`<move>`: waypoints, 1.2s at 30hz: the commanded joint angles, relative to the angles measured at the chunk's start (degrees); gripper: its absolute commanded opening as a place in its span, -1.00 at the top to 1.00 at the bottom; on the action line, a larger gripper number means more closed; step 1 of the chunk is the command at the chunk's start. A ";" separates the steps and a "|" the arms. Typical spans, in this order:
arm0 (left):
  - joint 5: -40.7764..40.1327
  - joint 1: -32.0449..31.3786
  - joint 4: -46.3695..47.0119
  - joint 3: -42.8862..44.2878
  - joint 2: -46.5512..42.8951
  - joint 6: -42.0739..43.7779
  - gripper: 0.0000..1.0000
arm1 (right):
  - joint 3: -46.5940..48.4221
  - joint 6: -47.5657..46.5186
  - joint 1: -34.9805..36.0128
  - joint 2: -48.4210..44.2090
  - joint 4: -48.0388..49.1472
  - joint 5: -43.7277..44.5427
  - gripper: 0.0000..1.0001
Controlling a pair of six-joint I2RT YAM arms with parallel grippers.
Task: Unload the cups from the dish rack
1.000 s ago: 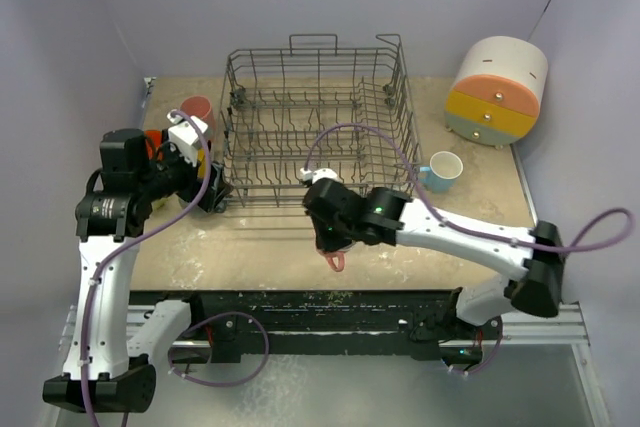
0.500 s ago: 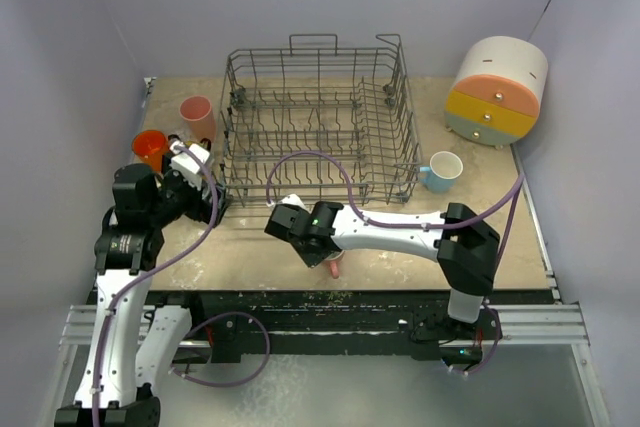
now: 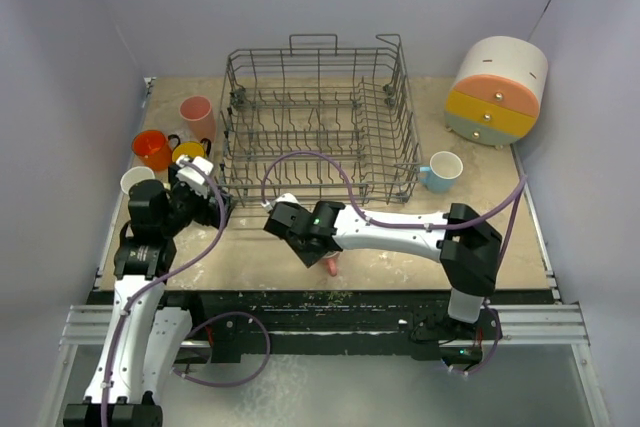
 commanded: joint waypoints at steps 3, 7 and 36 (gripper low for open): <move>2.27 0.06 10.49 -3.66 -2.71 -4.78 -0.99 | -0.36 -0.55 -0.11 -5.38 0.13 1.28 0.18; -5.26 0.06 12.89 -6.29 -6.45 -9.52 -0.99 | 0.50 0.19 -0.12 -7.19 -1.62 2.48 0.03; -17.49 0.06 37.50 -32.11 -8.62 -8.97 -0.99 | -36.76 24.01 -1.80 -65.51 3.44 75.32 -1.00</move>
